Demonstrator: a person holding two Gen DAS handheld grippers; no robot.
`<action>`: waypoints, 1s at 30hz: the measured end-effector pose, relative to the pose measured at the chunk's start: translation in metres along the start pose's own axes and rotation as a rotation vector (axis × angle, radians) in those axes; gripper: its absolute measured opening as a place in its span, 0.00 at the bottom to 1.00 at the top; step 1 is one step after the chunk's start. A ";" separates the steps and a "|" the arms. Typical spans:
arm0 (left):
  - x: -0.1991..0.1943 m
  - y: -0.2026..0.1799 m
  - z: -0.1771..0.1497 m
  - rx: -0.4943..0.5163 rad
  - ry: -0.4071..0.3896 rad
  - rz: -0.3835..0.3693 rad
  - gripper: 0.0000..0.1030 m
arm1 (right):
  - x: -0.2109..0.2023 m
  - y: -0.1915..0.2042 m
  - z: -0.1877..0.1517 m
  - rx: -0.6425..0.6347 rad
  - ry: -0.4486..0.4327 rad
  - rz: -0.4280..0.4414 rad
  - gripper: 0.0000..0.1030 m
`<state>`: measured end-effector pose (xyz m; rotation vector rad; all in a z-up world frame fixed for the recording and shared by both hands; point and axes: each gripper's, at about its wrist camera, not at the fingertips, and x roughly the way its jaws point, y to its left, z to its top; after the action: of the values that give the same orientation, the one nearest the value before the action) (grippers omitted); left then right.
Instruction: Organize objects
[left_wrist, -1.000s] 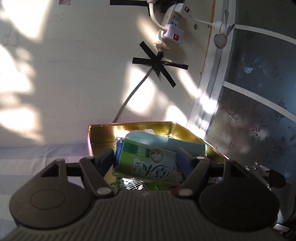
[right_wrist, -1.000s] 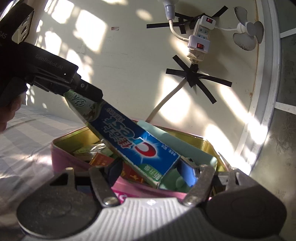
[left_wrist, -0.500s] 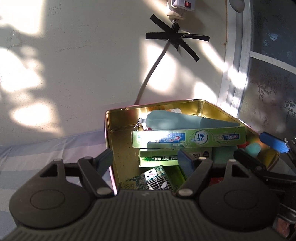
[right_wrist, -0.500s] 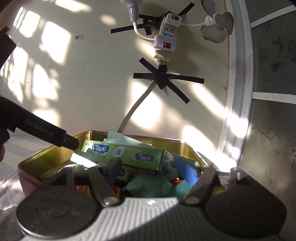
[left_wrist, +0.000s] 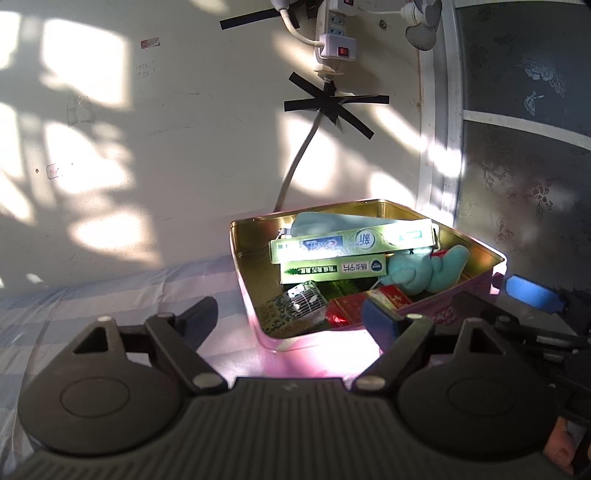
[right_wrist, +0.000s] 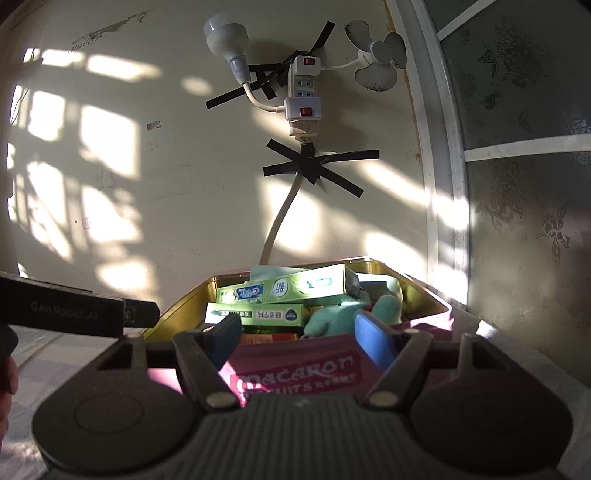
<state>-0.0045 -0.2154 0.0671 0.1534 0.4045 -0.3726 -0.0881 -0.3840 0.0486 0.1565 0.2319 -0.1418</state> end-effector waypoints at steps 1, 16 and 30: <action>-0.004 0.001 -0.003 -0.004 0.000 0.004 0.87 | -0.004 0.001 -0.002 0.016 0.006 0.001 0.69; -0.039 0.032 -0.054 -0.104 0.070 0.033 0.94 | -0.057 0.020 -0.023 0.136 0.070 0.017 0.90; -0.056 0.048 -0.069 -0.132 0.107 0.082 1.00 | -0.071 0.052 -0.019 0.121 0.071 0.041 1.00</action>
<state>-0.0583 -0.1379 0.0314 0.0612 0.5249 -0.2569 -0.1522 -0.3211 0.0544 0.2863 0.2908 -0.1099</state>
